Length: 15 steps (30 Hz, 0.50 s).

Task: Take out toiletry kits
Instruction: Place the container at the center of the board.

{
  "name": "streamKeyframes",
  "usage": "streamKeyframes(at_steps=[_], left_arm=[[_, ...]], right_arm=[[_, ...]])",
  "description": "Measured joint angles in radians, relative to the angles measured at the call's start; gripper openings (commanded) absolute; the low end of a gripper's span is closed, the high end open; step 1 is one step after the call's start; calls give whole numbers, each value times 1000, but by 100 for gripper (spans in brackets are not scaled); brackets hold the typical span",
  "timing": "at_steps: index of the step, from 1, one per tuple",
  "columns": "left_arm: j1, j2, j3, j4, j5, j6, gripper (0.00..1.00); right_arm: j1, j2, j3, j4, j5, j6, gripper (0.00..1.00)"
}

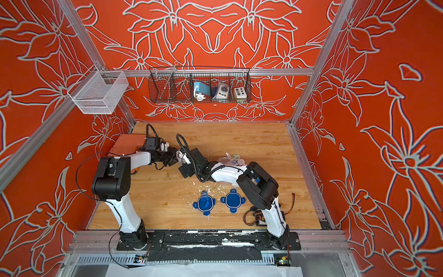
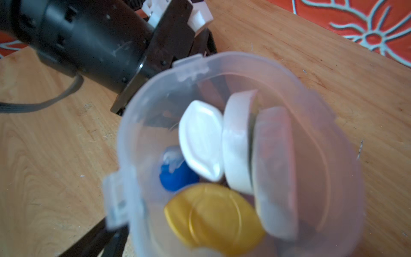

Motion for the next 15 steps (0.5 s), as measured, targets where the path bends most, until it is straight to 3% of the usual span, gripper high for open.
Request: streamKeyframes(at_steps=[6, 15], left_arm=[[-8, -1, -38, -3, 3, 16, 55], [-8, -42, -73, -8, -7, 25, 58]], right_arm=[[-24, 40, 44, 41, 0, 0, 93], [-32, 53, 50, 93, -16, 6, 73]])
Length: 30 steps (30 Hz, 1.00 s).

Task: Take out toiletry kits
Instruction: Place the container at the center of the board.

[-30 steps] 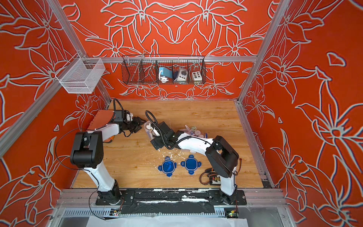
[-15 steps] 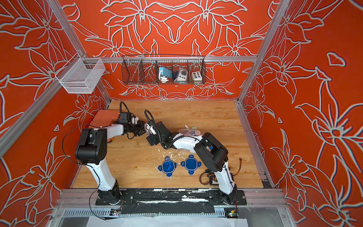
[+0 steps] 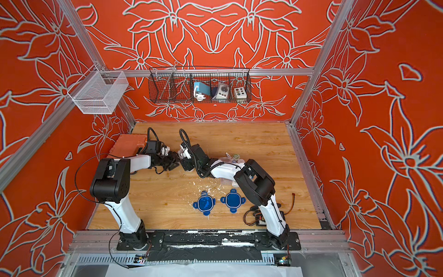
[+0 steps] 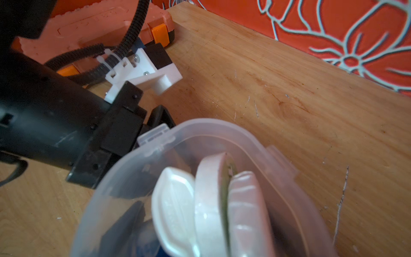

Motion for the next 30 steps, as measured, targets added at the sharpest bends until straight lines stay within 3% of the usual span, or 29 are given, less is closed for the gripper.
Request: streamKeyframes(at_steps=[6, 11, 14, 20, 23, 25, 30], left_arm=[[-8, -54, -42, -26, -18, 20, 65], [-13, -166, -62, -91, -103, 39, 66], [-13, -283, -62, -124, -203, 44, 68], [-12, -607, -176, -33, -397, 43, 88], [-8, -685, -239, 16, -415, 45, 84], [-3, -668, -238, 23, -404, 55, 80], [22, -629, -233, 3, -352, 95, 80]], right_arm=[[-1, -48, -79, 39, -25, 2, 69], [11, -136, -160, -16, -51, 2, 68], [38, -192, -186, -90, -52, 2, 68], [157, -335, -192, -262, -35, 3, 68], [216, -407, -192, -306, -32, 23, 68], [247, -441, -192, -323, -34, 45, 67], [263, -468, -192, -383, -43, 109, 67]])
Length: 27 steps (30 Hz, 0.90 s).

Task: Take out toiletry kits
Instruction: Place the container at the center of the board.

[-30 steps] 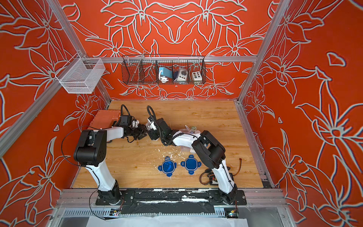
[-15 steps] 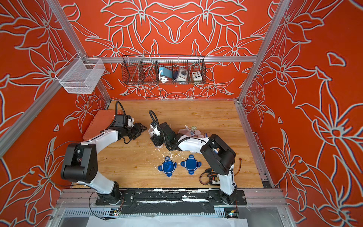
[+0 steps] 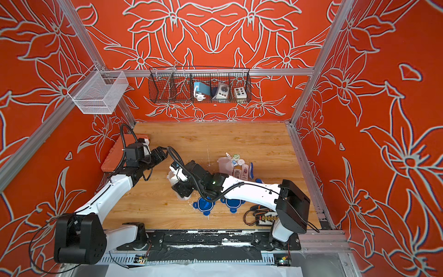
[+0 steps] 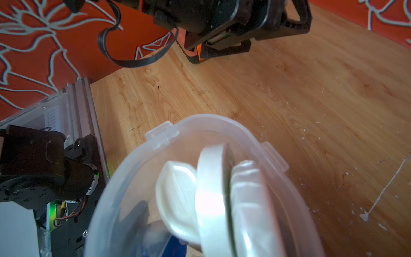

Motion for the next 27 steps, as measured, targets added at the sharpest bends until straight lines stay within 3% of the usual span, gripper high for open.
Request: streamKeyframes(at_steps=[6, 11, 18, 27], left_arm=[[6, -32, -45, -23, -8, 39, 70], [16, 40, -89, -48, 16, 45, 67], [50, 199, -79, -94, 77, 56, 63], [64, 207, -79, -109, 78, 56, 60]], right_arm=[[-2, 0, 0, -102, -2, 25, 67], [-2, 30, 49, -183, -23, 45, 65], [-4, 179, 253, -322, -98, 101, 62], [-5, 320, 357, -413, -206, 167, 62]])
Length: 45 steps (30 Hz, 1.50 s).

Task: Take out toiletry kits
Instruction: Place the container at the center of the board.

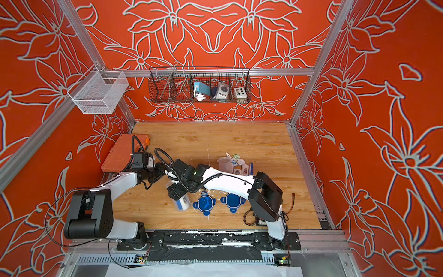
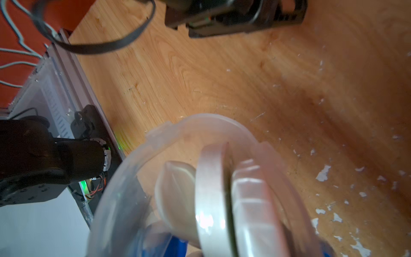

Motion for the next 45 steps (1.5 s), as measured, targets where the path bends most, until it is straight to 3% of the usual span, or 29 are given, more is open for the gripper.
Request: streamKeyframes(at_steps=[11, 22, 28, 32, 34, 38, 45], left_arm=[[39, -10, 0, 10, 5, -18, 56], [39, 102, 9, 10, 78, -21, 52], [39, 123, 28, 8, 84, -18, 52], [39, 124, 33, 1, 72, -18, 52], [39, 126, 35, -3, 64, -18, 52], [39, 130, 41, -5, 55, -18, 52], [39, 130, 43, -8, 53, -18, 52]], right_arm=[[-63, 207, 230, -161, -126, 25, 62], [-144, 387, 472, -292, -257, 40, 72], [-145, 455, 557, -330, -273, 40, 83], [-145, 471, 559, -346, -263, 43, 89], [-145, 472, 559, -350, -264, 42, 97], [-144, 462, 534, -329, -264, 44, 97], [-128, 280, 251, -233, -210, 47, 97]])
